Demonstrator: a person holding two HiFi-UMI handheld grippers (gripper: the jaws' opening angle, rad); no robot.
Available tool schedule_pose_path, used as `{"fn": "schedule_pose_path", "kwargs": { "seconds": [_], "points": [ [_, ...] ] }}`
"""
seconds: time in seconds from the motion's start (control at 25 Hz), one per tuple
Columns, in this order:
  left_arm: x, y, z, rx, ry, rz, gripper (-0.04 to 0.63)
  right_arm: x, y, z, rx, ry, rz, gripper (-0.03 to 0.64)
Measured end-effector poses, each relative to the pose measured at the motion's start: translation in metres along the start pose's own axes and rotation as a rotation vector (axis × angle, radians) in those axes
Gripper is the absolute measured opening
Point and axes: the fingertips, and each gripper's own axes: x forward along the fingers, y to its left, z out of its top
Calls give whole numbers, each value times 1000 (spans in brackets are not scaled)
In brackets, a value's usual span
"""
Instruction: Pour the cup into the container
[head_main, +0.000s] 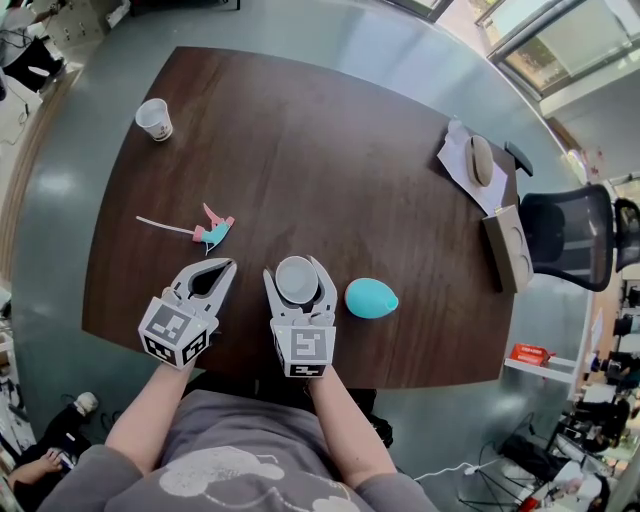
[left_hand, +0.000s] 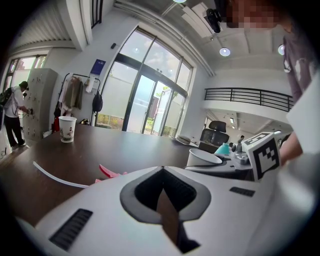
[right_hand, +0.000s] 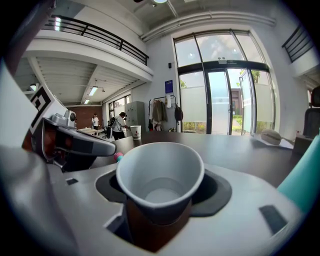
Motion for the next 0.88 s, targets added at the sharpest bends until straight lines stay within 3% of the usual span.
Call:
{"fn": "schedule_pose_path", "kwargs": {
  "seconds": [0.2,0.6,0.88],
  "points": [
    [-7,-2,13,15,-23,-24,6,-16,3,20,41,-31,-8,298],
    [5,-12,32,60,-41,-115,6,-40,7,50,17,-53,-41,298],
    [13,-27,42,79,-56,-111,6,-51,4,54,17,-56,1,298]
  ]
}}
